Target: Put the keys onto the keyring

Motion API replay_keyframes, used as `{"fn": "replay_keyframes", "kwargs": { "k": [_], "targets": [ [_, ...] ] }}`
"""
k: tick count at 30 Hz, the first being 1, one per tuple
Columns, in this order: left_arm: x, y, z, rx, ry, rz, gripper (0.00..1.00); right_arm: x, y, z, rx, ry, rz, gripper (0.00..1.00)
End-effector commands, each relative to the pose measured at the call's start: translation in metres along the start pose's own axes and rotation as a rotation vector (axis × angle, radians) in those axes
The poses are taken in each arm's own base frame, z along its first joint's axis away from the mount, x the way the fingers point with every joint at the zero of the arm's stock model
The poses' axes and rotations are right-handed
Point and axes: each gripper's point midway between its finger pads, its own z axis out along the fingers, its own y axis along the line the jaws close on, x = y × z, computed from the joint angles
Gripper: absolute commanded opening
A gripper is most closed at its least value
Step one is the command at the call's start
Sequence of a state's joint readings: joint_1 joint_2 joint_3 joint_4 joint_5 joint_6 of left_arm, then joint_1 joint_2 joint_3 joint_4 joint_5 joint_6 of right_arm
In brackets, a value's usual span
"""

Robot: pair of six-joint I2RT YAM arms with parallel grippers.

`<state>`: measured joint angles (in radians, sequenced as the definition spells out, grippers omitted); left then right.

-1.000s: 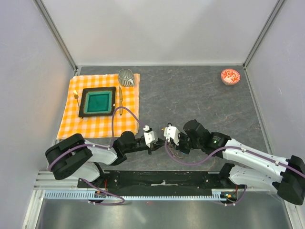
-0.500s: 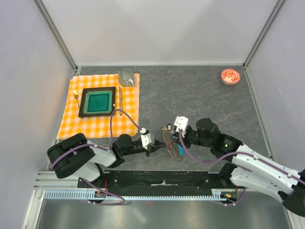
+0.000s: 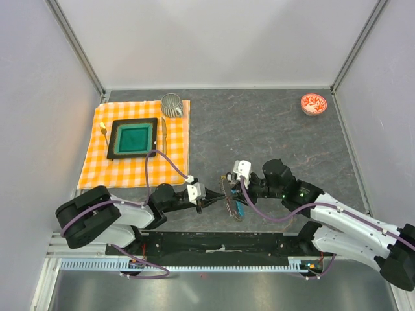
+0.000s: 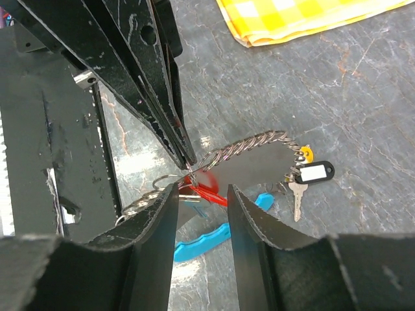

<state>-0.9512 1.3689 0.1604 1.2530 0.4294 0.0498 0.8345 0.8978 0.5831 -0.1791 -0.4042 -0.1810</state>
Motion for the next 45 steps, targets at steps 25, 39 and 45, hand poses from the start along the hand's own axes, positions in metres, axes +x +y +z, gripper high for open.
{"fn": "replay_keyframes", "kwargs": {
  "k": [25, 39, 45],
  "targets": [
    [-0.066, -0.008, -0.007, 0.031, -0.242, 0.100, 0.02, -0.012, 0.013, 0.008, -0.107, -0.063, -0.040, 0.34],
    [-0.076, -0.008, -0.013, 0.014, -0.289, 0.100, 0.02, -0.007, 0.017, 0.011, -0.140, -0.047, -0.022, 0.31],
    [-0.079, -0.010, -0.013, 0.022, -0.300, 0.101, 0.02, -0.008, 0.020, 0.012, -0.156, -0.051, -0.025, 0.31]
  ]
}}
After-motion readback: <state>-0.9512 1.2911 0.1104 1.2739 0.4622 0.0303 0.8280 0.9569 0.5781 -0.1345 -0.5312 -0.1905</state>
